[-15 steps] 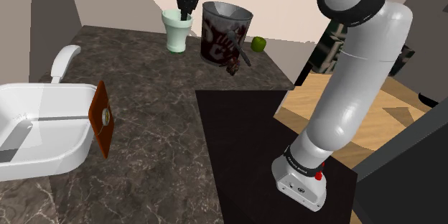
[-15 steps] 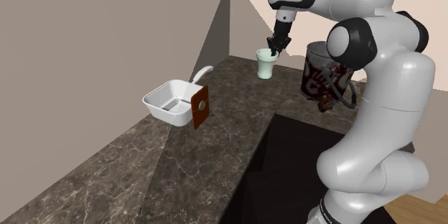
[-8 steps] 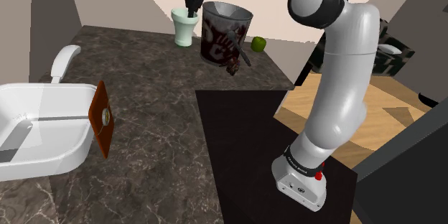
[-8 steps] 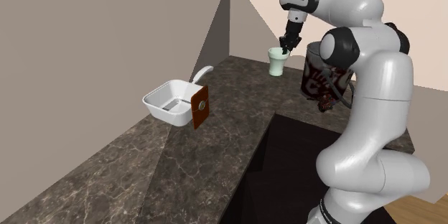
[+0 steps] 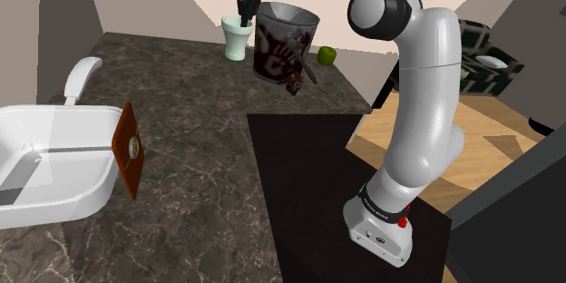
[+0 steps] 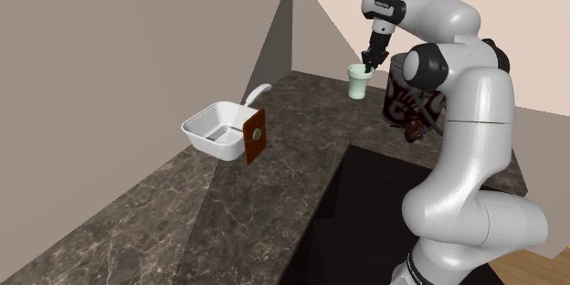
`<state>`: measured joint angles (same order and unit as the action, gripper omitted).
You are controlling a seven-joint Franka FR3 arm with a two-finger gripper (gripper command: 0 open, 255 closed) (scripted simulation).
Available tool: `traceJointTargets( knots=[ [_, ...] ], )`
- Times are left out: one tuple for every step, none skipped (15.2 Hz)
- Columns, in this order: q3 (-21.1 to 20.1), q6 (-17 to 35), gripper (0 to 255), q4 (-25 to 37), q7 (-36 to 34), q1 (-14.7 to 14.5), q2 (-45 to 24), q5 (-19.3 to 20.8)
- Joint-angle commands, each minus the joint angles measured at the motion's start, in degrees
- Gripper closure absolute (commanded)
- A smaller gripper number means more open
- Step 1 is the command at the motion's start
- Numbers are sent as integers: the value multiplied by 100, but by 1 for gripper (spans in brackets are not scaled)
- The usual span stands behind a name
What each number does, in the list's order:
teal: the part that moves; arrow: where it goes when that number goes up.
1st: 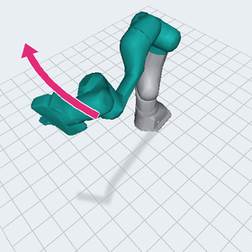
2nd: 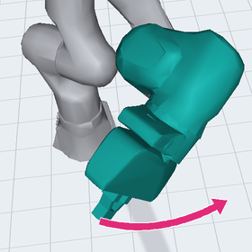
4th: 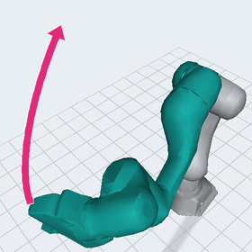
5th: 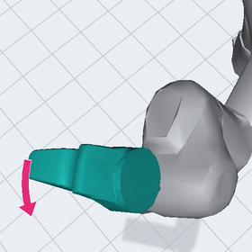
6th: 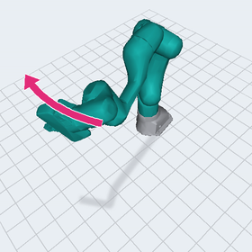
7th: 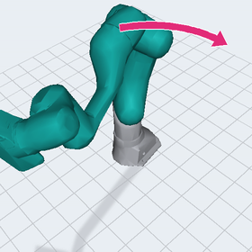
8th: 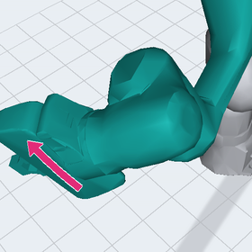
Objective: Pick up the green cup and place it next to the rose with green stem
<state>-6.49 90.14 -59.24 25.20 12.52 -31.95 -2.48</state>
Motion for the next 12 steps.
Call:
traceJointTargets(
  knots=[
    [-1,214,255,-291,15,10,84,-9],
    [-1,306,255,-406,23,14,108,-11],
    [0,395,255,-516,30,18,128,-14],
    [0,483,255,-622,37,21,145,-16],
    [1,569,255,-723,43,24,160,-18],
    [1,653,255,-820,50,27,173,-20],
    [2,736,255,-913,56,30,183,-21],
    [2,817,255,-1003,63,32,191,-23],
    [3,898,255,-1090,69,34,197,-24],
    [3,977,255,-1173,75,36,201,-26],
    [4,1055,255,-1253,81,38,203,-27],
    [4,1132,255,-1331,87,39,204,-28]
  ],
)
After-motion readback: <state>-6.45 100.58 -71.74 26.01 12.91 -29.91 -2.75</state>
